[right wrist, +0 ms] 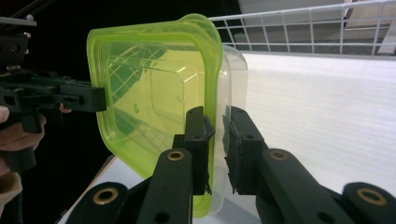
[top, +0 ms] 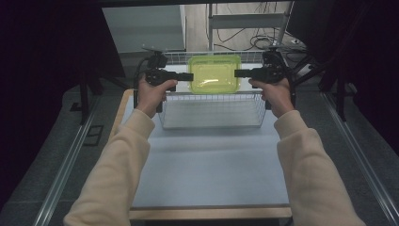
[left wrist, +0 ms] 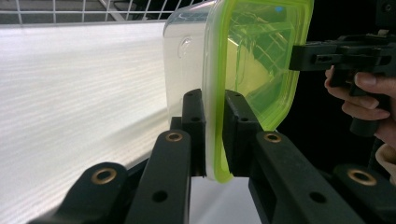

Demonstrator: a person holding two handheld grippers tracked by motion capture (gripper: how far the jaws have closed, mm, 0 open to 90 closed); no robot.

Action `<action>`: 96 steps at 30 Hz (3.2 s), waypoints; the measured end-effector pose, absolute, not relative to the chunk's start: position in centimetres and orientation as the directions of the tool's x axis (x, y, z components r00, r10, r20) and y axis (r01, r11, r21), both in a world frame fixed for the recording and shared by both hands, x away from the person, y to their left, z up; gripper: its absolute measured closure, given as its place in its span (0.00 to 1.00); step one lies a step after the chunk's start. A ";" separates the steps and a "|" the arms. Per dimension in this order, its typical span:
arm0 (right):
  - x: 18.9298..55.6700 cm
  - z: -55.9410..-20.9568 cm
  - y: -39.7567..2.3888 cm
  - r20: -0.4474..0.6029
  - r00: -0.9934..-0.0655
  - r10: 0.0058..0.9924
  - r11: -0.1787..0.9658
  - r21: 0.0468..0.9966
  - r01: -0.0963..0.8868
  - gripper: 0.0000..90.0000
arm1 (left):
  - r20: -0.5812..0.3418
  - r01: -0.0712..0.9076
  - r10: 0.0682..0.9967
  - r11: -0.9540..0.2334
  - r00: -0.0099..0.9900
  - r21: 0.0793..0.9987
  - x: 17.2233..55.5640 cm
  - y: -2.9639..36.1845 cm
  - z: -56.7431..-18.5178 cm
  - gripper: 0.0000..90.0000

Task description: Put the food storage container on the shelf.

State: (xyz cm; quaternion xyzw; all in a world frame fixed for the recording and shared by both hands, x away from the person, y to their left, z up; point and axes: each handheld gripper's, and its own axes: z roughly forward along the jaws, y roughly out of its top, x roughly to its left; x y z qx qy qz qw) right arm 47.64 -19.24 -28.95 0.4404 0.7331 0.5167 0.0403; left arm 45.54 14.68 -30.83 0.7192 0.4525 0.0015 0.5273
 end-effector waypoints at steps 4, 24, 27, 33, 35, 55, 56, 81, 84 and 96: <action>48.7 -29.2 -19.1 0.400 -0.592 0.700 0.075 0.783 0.618 0.89 | -0.495 0.667 0.656 -0.018 0.570 0.745 46.4 14.6 -31.4 0.90; 51.3 -31.0 -18.6 0.424 -0.534 0.731 0.027 0.765 0.644 0.83 | -0.520 0.706 0.699 0.031 0.491 0.708 49.2 13.7 -32.3 0.82; 51.4 -31.1 -18.5 0.417 -0.521 0.745 0.023 0.764 0.645 0.79 | -0.506 0.708 0.720 0.029 0.475 0.706 49.5 13.5 -32.6 0.75; 51.6 -31.6 -18.6 0.403 -0.491 0.773 0.020 0.757 0.653 0.70 | -0.516 0.705 0.711 0.040 0.478 0.708 50.0 13.4 -33.2 0.63; 51.6 -31.7 -18.6 0.403 -0.490 0.773 0.024 0.754 0.657 0.66 | -0.509 0.702 0.714 0.035 0.480 0.711 50.0 13.4 -33.2 0.53; 48.1 -30.0 -19.9 0.316 -0.559 0.766 0.035 0.849 0.528 0.35 | -0.456 0.601 0.679 0.027 0.576 0.799 46.2 15.1 -32.3 0.16; 47.7 -29.9 -20.1 0.309 -0.571 0.760 0.044 0.853 0.520 0.34 | -0.459 0.597 0.673 0.032 0.580 0.802 45.8 15.3 -32.3 0.16; 32.5 -38.9 -23.9 0.177 -0.739 0.650 0.212 0.892 0.399 0.29 | -0.427 0.537 0.570 -0.030 0.702 0.843 30.9 16.1 -40.2 0.18; 30.8 -41.6 -24.0 0.176 -0.750 0.638 0.237 0.881 0.409 0.28 | -0.417 0.548 0.578 -0.064 0.701 0.834 29.2 15.9 -42.3 0.18; 28.8 -46.2 -23.5 0.144 -0.745 0.651 0.285 0.864 0.416 0.27 | -0.449 0.604 0.598 -0.074 0.664 0.794 27.1 16.5 -46.6 0.18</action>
